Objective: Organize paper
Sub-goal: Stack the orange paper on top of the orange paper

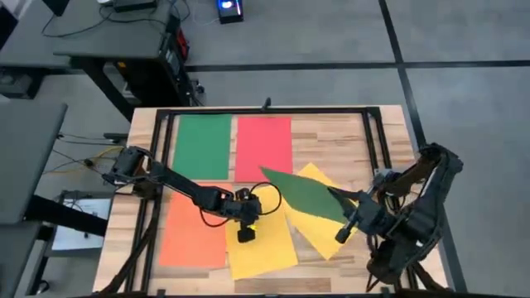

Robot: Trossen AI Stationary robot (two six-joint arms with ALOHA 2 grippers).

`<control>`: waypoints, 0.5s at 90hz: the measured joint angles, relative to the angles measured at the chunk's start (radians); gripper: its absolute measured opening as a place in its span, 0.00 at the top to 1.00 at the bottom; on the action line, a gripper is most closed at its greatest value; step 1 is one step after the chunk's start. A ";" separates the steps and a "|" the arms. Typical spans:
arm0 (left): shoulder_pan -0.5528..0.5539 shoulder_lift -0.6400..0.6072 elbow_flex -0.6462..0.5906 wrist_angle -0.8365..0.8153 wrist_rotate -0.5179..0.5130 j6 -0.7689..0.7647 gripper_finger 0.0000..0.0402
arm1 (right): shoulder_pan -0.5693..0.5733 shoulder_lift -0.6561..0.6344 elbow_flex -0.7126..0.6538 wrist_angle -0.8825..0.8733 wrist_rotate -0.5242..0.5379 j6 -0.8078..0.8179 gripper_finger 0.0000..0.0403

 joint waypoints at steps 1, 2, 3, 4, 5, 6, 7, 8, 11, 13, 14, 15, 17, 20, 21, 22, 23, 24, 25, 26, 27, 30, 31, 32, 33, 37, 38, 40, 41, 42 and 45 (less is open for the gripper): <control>0.000 0.000 0.000 -0.004 0.000 0.001 1.00 | 0.000 0.000 0.003 0.004 0.002 -0.012 1.00; 0.000 0.000 0.000 -0.008 0.001 0.002 1.00 | 0.000 0.000 0.007 0.008 0.003 -0.023 1.00; 0.000 0.000 0.000 -0.011 0.001 0.002 1.00 | 0.000 0.000 0.012 0.011 0.004 -0.034 1.00; 0.000 0.001 0.000 -0.013 0.002 0.002 1.00 | 0.000 0.000 0.017 0.014 0.005 -0.044 1.00; 0.000 0.001 0.000 -0.015 0.002 0.002 1.00 | 0.000 0.000 0.022 0.016 0.006 -0.054 1.00; 0.000 0.001 0.000 -0.017 0.003 0.002 1.00 | -0.001 0.000 0.027 0.019 0.007 -0.065 1.00; 0.000 0.001 0.000 -0.019 0.004 0.002 1.00 | -0.002 0.000 0.032 0.022 0.009 -0.075 1.00; 0.000 0.001 0.000 -0.020 0.004 0.002 1.00 | -0.003 0.000 0.037 0.024 0.011 -0.085 1.00; 0.000 0.001 0.000 -0.025 0.007 0.002 1.00 | -0.004 0.000 0.051 0.032 0.019 -0.113 1.00; 0.000 0.002 -0.002 -0.024 0.007 0.002 1.00 | -0.004 0.000 0.061 0.038 0.024 -0.133 1.00; 0.000 0.006 -0.003 -0.022 0.007 0.003 1.00 | -0.005 0.000 0.066 0.042 0.026 -0.142 1.00; 0.000 0.011 -0.003 -0.019 0.007 0.004 1.00 | -0.005 0.000 0.070 0.045 0.028 -0.153 1.00; 0.000 0.023 -0.003 -0.014 0.011 0.005 1.00 | -0.005 0.000 0.078 0.051 0.031 -0.174 1.00; 0.000 0.035 -0.004 -0.012 0.019 0.013 1.00 | -0.005 0.000 0.091 0.063 0.033 -0.205 1.00; 0.000 0.038 -0.005 -0.003 0.020 0.018 1.00 | -0.005 0.000 0.097 0.067 0.033 -0.215 1.00; 0.000 0.043 -0.003 -0.003 0.023 0.023 1.00 | -0.005 0.000 0.102 0.071 0.034 -0.225 1.00; 0.000 0.049 -0.001 -0.003 0.026 0.028 1.00 | -0.005 0.000 0.106 0.075 0.034 -0.235 1.00; 0.000 0.056 0.001 0.000 0.030 0.032 1.00 | -0.005 0.000 0.110 0.079 0.035 -0.246 1.00; 0.002 0.064 0.002 0.002 0.034 0.036 1.00 | -0.005 0.000 0.114 0.083 0.036 -0.259 1.00; 0.003 0.072 0.003 0.006 0.038 0.041 1.00 | -0.005 0.000 0.118 0.087 0.037 -0.270 1.00; 0.004 0.079 0.005 0.013 0.043 0.046 1.00 | -0.005 0.000 0.121 0.092 0.039 -0.279 1.00; 0.005 0.094 0.011 0.023 0.052 0.064 1.00 | -0.005 0.000 0.133 0.105 0.047 -0.307 1.00; 0.005 0.100 0.012 0.026 0.056 0.069 1.00 | -0.005 0.000 0.135 0.108 0.049 -0.316 1.00; 0.005 0.107 0.013 0.029 0.062 0.073 1.00 | -0.005 0.000 0.138 0.110 0.049 -0.324 1.00; 0.006 0.113 0.016 0.031 0.066 0.077 1.00 | -0.005 0.000 0.141 0.113 0.049 -0.332 1.00; 0.010 0.139 0.030 0.043 0.078 0.093 1.00 | -0.005 -0.001 0.149 0.129 0.050 -0.358 1.00; 0.011 0.143 0.034 0.045 0.080 0.098 1.00 | -0.006 -0.001 0.151 0.130 0.050 -0.364 1.00; 0.013 0.151 0.039 0.046 0.085 0.107 1.00 | -0.007 -0.002 0.154 0.131 0.050 -0.373 1.00; 0.014 0.154 0.042 0.045 0.088 0.111 1.00 | -0.009 -0.002 0.155 0.130 0.050 -0.375 1.00; 0.015 0.155 0.044 0.044 0.091 0.115 1.00 | -0.010 -0.002 0.157 0.130 0.050 -0.377 1.00; 0.018 0.156 0.050 0.039 0.100 0.125 1.00 | -0.014 -0.002 0.161 0.129 0.049 -0.380 1.00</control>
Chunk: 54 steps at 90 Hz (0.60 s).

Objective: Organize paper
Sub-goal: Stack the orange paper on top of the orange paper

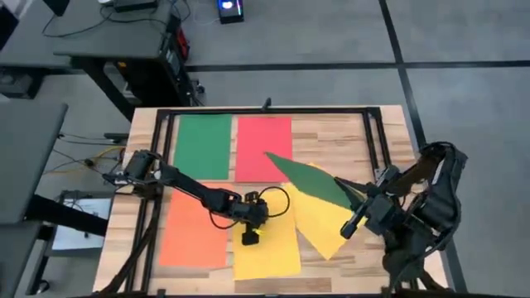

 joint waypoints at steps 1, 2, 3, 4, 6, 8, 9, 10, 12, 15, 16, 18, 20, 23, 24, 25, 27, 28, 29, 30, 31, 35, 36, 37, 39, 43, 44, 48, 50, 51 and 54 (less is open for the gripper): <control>0.001 0.000 0.002 -0.002 0.002 0.002 1.00 | -0.002 0.000 0.000 0.000 0.000 0.000 1.00; 0.002 0.001 0.003 -0.004 0.004 0.004 1.00 | -0.003 0.000 0.001 -0.001 0.000 0.000 1.00; 0.002 0.001 0.003 -0.004 0.005 0.005 1.00 | -0.004 0.000 0.001 -0.003 0.000 -0.001 1.00; 0.003 0.001 0.004 -0.004 0.006 0.005 1.00 | -0.004 -0.001 0.001 -0.005 -0.001 -0.002 1.00; 0.003 0.001 0.004 -0.004 0.007 0.005 1.00 | -0.005 -0.001 0.001 -0.007 -0.001 -0.003 1.00; 0.004 0.001 0.005 -0.004 0.008 0.005 1.00 | -0.007 -0.001 0.001 -0.008 -0.004 -0.003 1.00; 0.005 0.001 0.005 -0.004 0.009 0.005 1.00 | -0.009 -0.001 0.001 -0.008 -0.008 -0.003 1.00; 0.005 0.000 0.004 -0.004 0.009 0.005 1.00 | -0.011 -0.001 0.001 -0.009 -0.013 -0.003 1.00; 0.006 -0.003 0.004 -0.007 0.011 0.005 1.00 | -0.014 -0.001 0.001 -0.011 -0.024 -0.003 1.00; 0.006 -0.004 0.005 -0.012 0.013 0.005 1.00 | -0.019 -0.001 0.001 -0.011 -0.042 -0.003 1.00; 0.006 -0.004 0.005 -0.012 0.013 0.006 1.00 | -0.020 -0.001 0.001 -0.012 -0.048 -0.003 1.00; 0.006 -0.005 0.004 -0.015 0.014 0.007 1.00 | -0.024 -0.001 0.001 -0.014 -0.059 -0.002 1.00; 0.006 -0.005 0.004 -0.016 0.014 0.009 1.00 | -0.027 -0.001 0.001 -0.016 -0.070 -0.001 1.00; 0.006 -0.005 0.004 -0.017 0.014 0.012 1.00 | -0.031 -0.001 0.001 -0.019 -0.088 0.003 1.00; 0.006 -0.005 0.004 -0.018 0.014 0.013 1.00 | -0.032 -0.001 0.001 -0.020 -0.094 0.004 1.00; 0.006 -0.005 0.004 -0.018 0.014 0.014 1.00 | -0.034 -0.001 0.001 -0.020 -0.099 0.007 1.00; 0.006 -0.005 0.004 -0.017 0.014 0.016 1.00 | -0.039 -0.001 0.001 -0.023 -0.108 0.011 1.00; 0.006 -0.005 0.004 -0.016 0.014 0.016 1.00 | -0.041 -0.001 0.001 -0.026 -0.113 0.013 1.00; 0.006 -0.005 0.004 -0.015 0.014 0.016 1.00 | -0.042 -0.001 0.001 -0.028 -0.117 0.016 1.00; 0.006 -0.005 0.003 -0.014 0.013 0.016 1.00 | -0.045 -0.001 0.001 -0.031 -0.123 0.018 1.00; 0.006 -0.005 0.003 -0.012 0.013 0.016 1.00 | -0.046 -0.001 0.001 -0.033 -0.129 0.022 1.00; 0.006 -0.007 0.002 -0.010 0.013 0.016 1.00 | -0.052 -0.001 0.001 -0.040 -0.152 0.034 1.00; 0.006 -0.010 0.001 -0.009 0.013 0.016 1.00 | -0.056 -0.001 0.001 -0.041 -0.157 0.036 1.00; 0.006 -0.014 0.001 -0.009 0.013 0.016 1.00 | -0.060 -0.001 0.001 -0.042 -0.162 0.038 1.00; 0.006 -0.020 0.000 -0.008 0.014 0.019 1.00 | -0.064 -0.001 0.001 -0.045 -0.171 0.043 1.00; 0.006 -0.021 0.000 -0.006 0.014 0.023 1.00 | -0.073 -0.001 0.001 -0.055 -0.188 0.053 1.00; 0.006 -0.022 0.000 -0.005 0.013 0.023 1.00 | -0.075 -0.001 0.001 -0.057 -0.191 0.057 1.00; 0.006 -0.034 -0.001 -0.003 0.013 0.024 1.00 | -0.084 -0.001 0.001 -0.063 -0.207 0.065 1.00; 0.006 -0.038 -0.001 -0.003 0.014 0.026 1.00 | -0.089 -0.001 0.001 -0.065 -0.217 0.068 1.00; 0.006 -0.039 -0.001 -0.003 0.014 0.027 1.00 | -0.092 -0.001 0.001 -0.067 -0.220 0.069 1.00; 0.006 -0.043 -0.002 0.003 0.014 0.027 1.00 | -0.099 -0.001 0.001 -0.070 -0.229 0.073 1.00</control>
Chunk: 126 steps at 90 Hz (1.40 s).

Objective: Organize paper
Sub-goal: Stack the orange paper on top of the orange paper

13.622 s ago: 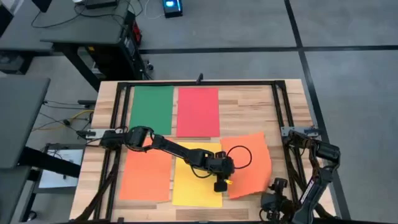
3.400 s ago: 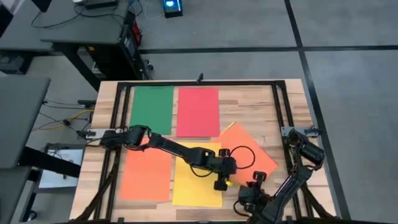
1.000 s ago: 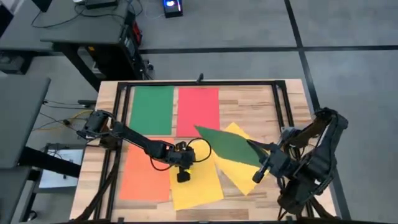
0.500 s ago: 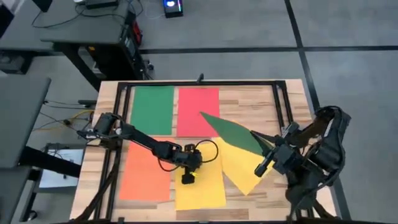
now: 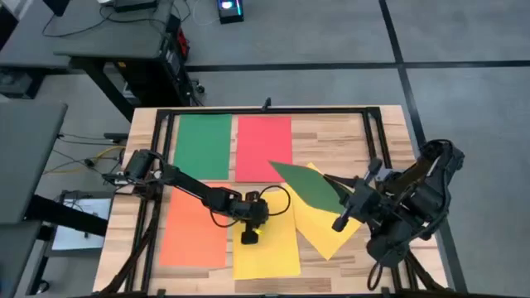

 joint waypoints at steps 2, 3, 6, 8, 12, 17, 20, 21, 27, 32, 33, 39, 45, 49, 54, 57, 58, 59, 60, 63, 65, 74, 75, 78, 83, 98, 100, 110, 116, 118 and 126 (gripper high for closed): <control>0.000 -0.005 -0.001 0.001 0.000 0.000 1.00 | -0.005 0.000 0.000 0.000 -0.008 0.000 1.00; 0.000 -0.007 -0.001 0.000 0.000 0.000 1.00 | -0.007 0.000 0.000 0.000 -0.010 0.001 1.00; 0.000 -0.012 -0.002 -0.004 0.000 0.000 1.00 | -0.012 0.000 0.000 -0.002 -0.020 0.001 1.00; 0.000 -0.013 -0.002 -0.005 0.000 0.000 1.00 | -0.017 0.000 0.000 -0.002 -0.027 0.001 1.00; 0.000 -0.018 -0.002 -0.004 0.000 0.000 1.00 | -0.024 0.000 0.000 -0.006 -0.038 0.007 1.00; 0.000 -0.025 -0.002 -0.008 0.000 -0.001 1.00 | -0.029 0.000 0.000 -0.014 -0.052 0.015 1.00; 0.000 -0.030 -0.002 -0.006 0.000 -0.001 1.00 | -0.032 0.000 0.000 -0.017 -0.058 0.016 1.00; 0.000 -0.031 -0.002 -0.006 -0.001 -0.001 1.00 | -0.033 0.000 0.000 -0.018 -0.059 0.017 1.00; -0.001 -0.047 -0.004 -0.012 -0.002 -0.002 1.00 | -0.036 0.000 0.000 -0.024 -0.065 0.024 1.00; -0.003 -0.061 -0.004 -0.010 -0.002 -0.003 1.00 | -0.036 0.000 0.000 -0.025 -0.068 0.026 1.00; -0.003 -0.064 -0.005 -0.008 -0.002 -0.003 1.00 | -0.036 0.000 0.000 -0.025 -0.068 0.026 1.00; -0.008 -0.087 -0.004 -0.001 -0.002 -0.001 1.00 | -0.036 0.000 0.000 -0.025 -0.076 0.026 1.00; -0.012 -0.106 -0.003 0.017 -0.003 0.004 1.00 | -0.041 0.000 0.000 -0.025 -0.101 0.027 1.00; -0.013 -0.119 -0.003 0.020 -0.003 0.007 1.00 | -0.045 0.000 0.000 -0.029 -0.124 0.030 1.00; -0.015 -0.139 -0.003 0.029 -0.003 0.010 1.00 | -0.051 0.000 0.000 -0.045 -0.153 0.042 1.00; -0.017 -0.152 -0.003 0.039 -0.003 0.011 1.00 | -0.056 0.001 0.000 -0.054 -0.173 0.050 1.00; -0.017 -0.157 -0.003 0.043 -0.003 0.012 1.00 | -0.057 0.002 0.000 -0.059 -0.180 0.054 1.00; -0.018 -0.163 -0.003 0.046 -0.003 0.013 1.00 | -0.058 0.003 0.000 -0.063 -0.188 0.058 1.00; -0.019 -0.169 -0.003 0.050 -0.003 0.016 1.00 | -0.062 0.003 0.000 -0.068 -0.195 0.062 1.00; -0.021 -0.188 -0.003 0.060 -0.003 0.026 1.00 | -0.066 0.006 0.000 -0.083 -0.220 0.069 1.00; -0.023 -0.203 -0.003 0.070 -0.005 0.036 1.00 | -0.070 0.008 0.000 -0.092 -0.243 0.071 1.00; -0.039 -0.278 -0.003 0.125 -0.016 0.096 1.00 | -0.086 0.017 0.000 -0.124 -0.374 0.071 1.00; -0.041 -0.288 -0.002 0.132 -0.020 0.104 1.00 | -0.088 0.019 0.000 -0.126 -0.391 0.070 1.00; -0.050 -0.317 -0.002 0.147 -0.042 0.131 1.00 | -0.094 0.021 0.000 -0.127 -0.439 0.069 1.00; -0.064 -0.363 -0.002 0.194 -0.076 0.179 1.00 | -0.103 0.024 0.000 -0.134 -0.509 0.062 1.00; -0.096 -0.431 0.000 0.345 -0.101 0.327 1.00 | -0.108 0.035 -0.001 -0.126 -0.695 -0.028 1.00; -0.097 -0.431 0.000 0.359 -0.101 0.339 1.00 | -0.108 0.038 0.000 -0.116 -0.707 -0.036 1.00; -0.093 -0.412 0.001 0.370 -0.101 0.355 1.00 | -0.105 0.053 0.000 -0.088 -0.759 -0.087 1.00; -0.087 -0.372 0.002 0.370 -0.100 0.353 1.00 | -0.105 0.071 0.000 -0.092 -0.799 -0.097 1.00; -0.087 -0.357 0.001 0.369 -0.099 0.349 0.99 | -0.105 0.079 0.000 -0.093 -0.813 -0.098 1.00; -0.079 -0.304 0.000 0.418 -0.063 0.336 0.95 | -0.106 0.115 0.000 -0.117 -0.847 -0.099 1.00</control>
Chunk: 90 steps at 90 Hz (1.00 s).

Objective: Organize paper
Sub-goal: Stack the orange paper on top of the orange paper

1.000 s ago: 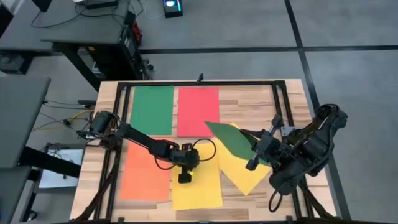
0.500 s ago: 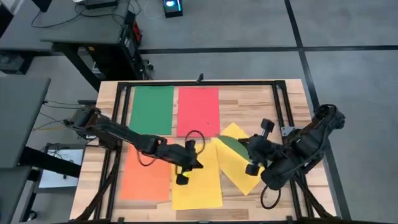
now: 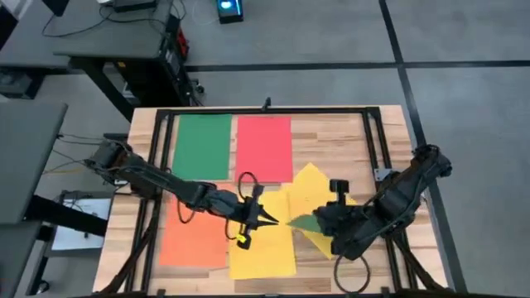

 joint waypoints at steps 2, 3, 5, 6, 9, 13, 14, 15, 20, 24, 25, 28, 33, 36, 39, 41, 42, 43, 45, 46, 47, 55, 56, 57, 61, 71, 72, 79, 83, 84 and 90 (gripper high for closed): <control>0.001 0.010 0.004 0.015 0.011 0.000 0.93 | 0.000 0.009 0.000 -0.008 -0.005 0.000 1.00; 0.001 0.014 0.007 0.019 0.014 0.000 0.92 | 0.000 0.014 0.000 -0.012 -0.007 0.000 1.00; 0.001 0.022 0.017 0.027 0.020 -0.001 0.90 | 0.000 0.023 0.000 -0.018 -0.013 0.000 1.00; 0.001 0.026 0.023 0.031 0.020 -0.001 0.90 | 0.000 0.028 0.000 -0.020 -0.017 0.000 1.00; 0.003 0.036 0.041 0.040 0.020 0.000 0.87 | 0.000 0.040 0.000 -0.026 -0.027 0.000 1.00; 0.005 0.050 0.065 0.040 0.020 0.003 0.82 | 0.000 0.053 0.000 -0.031 -0.041 0.000 1.00; 0.005 0.053 0.072 0.040 0.020 0.004 0.81 | 0.000 0.057 0.000 -0.030 -0.044 0.000 1.00; 0.006 0.057 0.079 0.041 0.018 0.004 0.80 | 0.000 0.060 0.000 -0.029 -0.047 0.000 1.00; 0.006 0.074 0.109 0.046 0.005 0.004 0.75 | 0.000 0.071 0.000 -0.027 -0.054 0.001 1.00; 0.007 0.089 0.131 0.050 -0.010 0.005 0.70 | 0.000 0.077 0.000 -0.024 -0.055 0.000 1.00; 0.007 0.093 0.137 0.051 -0.013 0.005 0.70 | 0.000 0.078 0.000 -0.023 -0.055 0.000 1.00; 0.007 0.106 0.155 0.053 -0.020 0.005 0.67 | 0.004 0.078 0.000 -0.023 -0.056 0.001 1.00; 0.009 0.130 0.182 0.054 -0.033 0.005 0.63 | 0.009 0.078 0.000 -0.020 -0.056 0.007 1.00; 0.011 0.147 0.198 0.054 -0.037 0.003 0.61 | 0.009 0.078 0.000 -0.018 -0.056 0.009 1.00; 0.013 0.161 0.212 0.054 -0.038 -0.004 0.60 | 0.010 0.078 0.000 -0.017 -0.056 0.009 1.00; 0.014 0.171 0.219 0.051 -0.038 -0.008 0.59 | 0.012 0.078 0.000 -0.016 -0.056 0.009 1.00; 0.015 0.176 0.222 0.049 -0.038 -0.012 0.59 | 0.013 0.078 0.000 -0.016 -0.056 0.009 1.00; 0.016 0.181 0.226 0.049 -0.038 -0.016 0.59 | 0.015 0.078 0.000 -0.016 -0.056 0.010 1.00; 0.018 0.192 0.234 0.048 -0.038 -0.021 0.58 | 0.017 0.078 0.000 -0.015 -0.056 0.013 1.00; 0.019 0.197 0.238 0.049 -0.038 -0.023 0.58 | 0.018 0.078 0.000 -0.015 -0.056 0.013 1.00; 0.019 0.202 0.242 0.050 -0.038 -0.026 0.58 | 0.020 0.078 0.000 -0.015 -0.056 0.015 1.00; 0.024 0.229 0.260 0.045 -0.040 -0.029 0.58 | 0.029 0.078 0.000 -0.015 -0.056 0.028 1.00; 0.025 0.231 0.262 0.044 -0.041 -0.028 0.58 | 0.030 0.078 0.000 -0.015 -0.056 0.031 1.00; 0.025 0.234 0.265 0.044 -0.042 -0.028 0.58 | 0.031 0.078 0.000 -0.015 -0.056 0.032 1.00; 0.026 0.243 0.272 0.042 -0.042 -0.025 0.58 | 0.036 0.078 0.000 -0.015 -0.056 0.035 1.00; 0.025 0.245 0.278 0.034 -0.042 -0.022 0.58 | 0.051 0.078 0.000 -0.014 -0.055 0.037 1.00; 0.025 0.245 0.278 0.036 -0.042 -0.022 0.58 | 0.052 0.078 0.000 -0.014 -0.055 0.039 1.00; 0.025 0.243 0.278 0.056 -0.041 -0.023 0.58 | 0.056 0.078 0.000 -0.009 -0.055 0.047 1.00; 0.025 0.243 0.278 0.067 -0.041 -0.024 0.58 | 0.056 0.078 0.000 -0.001 -0.055 0.047 1.00; 0.025 0.243 0.278 0.069 -0.041 -0.024 0.58 | 0.056 0.078 0.000 0.001 -0.055 0.046 1.00; 0.025 0.243 0.278 0.075 -0.041 -0.022 0.58 | 0.056 0.078 0.000 0.004 -0.055 0.047 1.00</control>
